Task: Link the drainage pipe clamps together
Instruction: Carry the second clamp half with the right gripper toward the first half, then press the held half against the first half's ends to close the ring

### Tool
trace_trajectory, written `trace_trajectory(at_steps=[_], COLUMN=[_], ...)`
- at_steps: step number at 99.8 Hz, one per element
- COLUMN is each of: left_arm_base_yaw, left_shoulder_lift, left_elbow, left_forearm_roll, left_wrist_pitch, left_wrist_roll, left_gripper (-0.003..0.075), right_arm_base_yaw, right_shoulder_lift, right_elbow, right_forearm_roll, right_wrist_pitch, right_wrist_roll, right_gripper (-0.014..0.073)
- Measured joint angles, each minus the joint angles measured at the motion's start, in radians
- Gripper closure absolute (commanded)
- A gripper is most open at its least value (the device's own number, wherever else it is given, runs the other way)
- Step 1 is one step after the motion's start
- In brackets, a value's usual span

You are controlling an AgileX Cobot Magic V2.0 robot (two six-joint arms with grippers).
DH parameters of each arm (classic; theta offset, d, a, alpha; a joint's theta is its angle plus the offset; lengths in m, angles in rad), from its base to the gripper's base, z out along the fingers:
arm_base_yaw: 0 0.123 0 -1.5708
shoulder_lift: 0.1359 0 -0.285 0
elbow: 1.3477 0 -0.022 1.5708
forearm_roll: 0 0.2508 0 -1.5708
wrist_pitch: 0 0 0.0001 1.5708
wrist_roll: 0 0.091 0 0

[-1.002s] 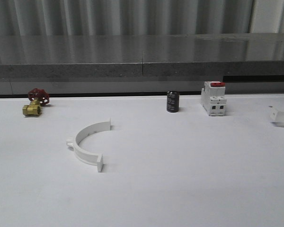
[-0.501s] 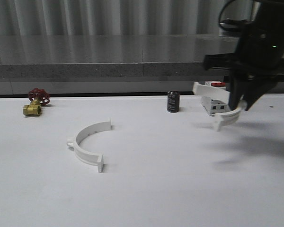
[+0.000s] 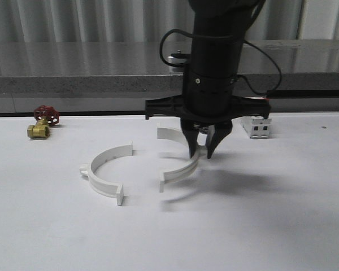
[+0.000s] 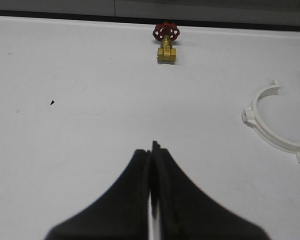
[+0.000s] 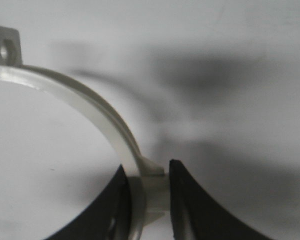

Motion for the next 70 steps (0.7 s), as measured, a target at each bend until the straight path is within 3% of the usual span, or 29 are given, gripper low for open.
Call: trace_trajectory(at_steps=[37,70], left_arm_base_yaw=[0.0,0.0], left_shoulder_lift=[0.0,0.0], left_elbow=[0.0,0.0], left_forearm_roll=[0.0,0.0], left_wrist_pitch=[0.0,0.0], left_wrist_roll=[0.0,0.0], left_gripper=[0.0741,0.0741], right_arm_base_yaw=[0.049,0.053], right_shoulder_lift=[0.135,0.157], right_elbow=[-0.17,-0.192], right_forearm_roll=[-0.009,-0.01], right_wrist_pitch=[0.048,0.052], right_wrist_roll=[0.019,0.056], right_gripper=[0.0536,0.0536])
